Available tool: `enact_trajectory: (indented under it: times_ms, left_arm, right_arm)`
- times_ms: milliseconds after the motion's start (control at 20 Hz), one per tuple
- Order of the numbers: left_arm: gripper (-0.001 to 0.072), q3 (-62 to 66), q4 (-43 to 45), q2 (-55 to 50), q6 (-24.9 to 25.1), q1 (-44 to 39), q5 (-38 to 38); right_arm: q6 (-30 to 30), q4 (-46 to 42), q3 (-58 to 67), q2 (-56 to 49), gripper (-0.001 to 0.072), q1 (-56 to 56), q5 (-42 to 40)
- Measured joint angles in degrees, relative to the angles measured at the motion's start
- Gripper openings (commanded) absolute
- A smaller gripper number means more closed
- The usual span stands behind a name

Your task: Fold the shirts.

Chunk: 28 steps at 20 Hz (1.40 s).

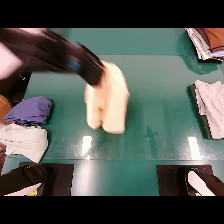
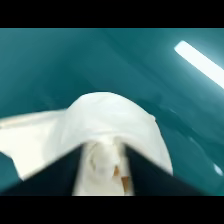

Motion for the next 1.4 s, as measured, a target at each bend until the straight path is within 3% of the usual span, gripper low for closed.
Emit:
enact_trajectory:
  times_ms: [150, 250, 500, 650, 850, 1400]
  left_arm:
    - [0.054, -0.5, -0.4, -4.6, 0.7, -4.4, 0.5]
    - [0.054, -0.7, 2.0, -5.9, 0.5, -3.1, -0.9]
    - [0.054, -5.3, 3.9, -6.5, -0.9, 11.0, -5.2]
    - [0.054, -14.5, -3.5, -6.7, -0.9, 20.7, -1.7]
    - [0.054, -27.6, -18.1, -8.2, 3.5, 28.5, 6.3]
    - [0.054, -35.3, -41.7, -20.3, 14.9, 31.3, 13.8]
  right_arm:
    - [0.0, 0.0, 0.2, 0.0, 0.0013, 0.0, 1.2]
    - [0.0, 0.0, 0.2, 0.0, 0.0013, 0.0, 1.8]
    - [0.0, 0.0, 0.2, 0.0, 0.0013, 0.0, 2.3]
    - [0.0, 0.0, 0.2, 0.0, 0.0013, 0.0, 2.5]
    - [0.0, 0.0, 0.2, 0.0, 0.0013, 0.0, 2.5]
    - [0.0, 0.0, 0.2, 0.0, 0.0013, 0.0, 3.0]
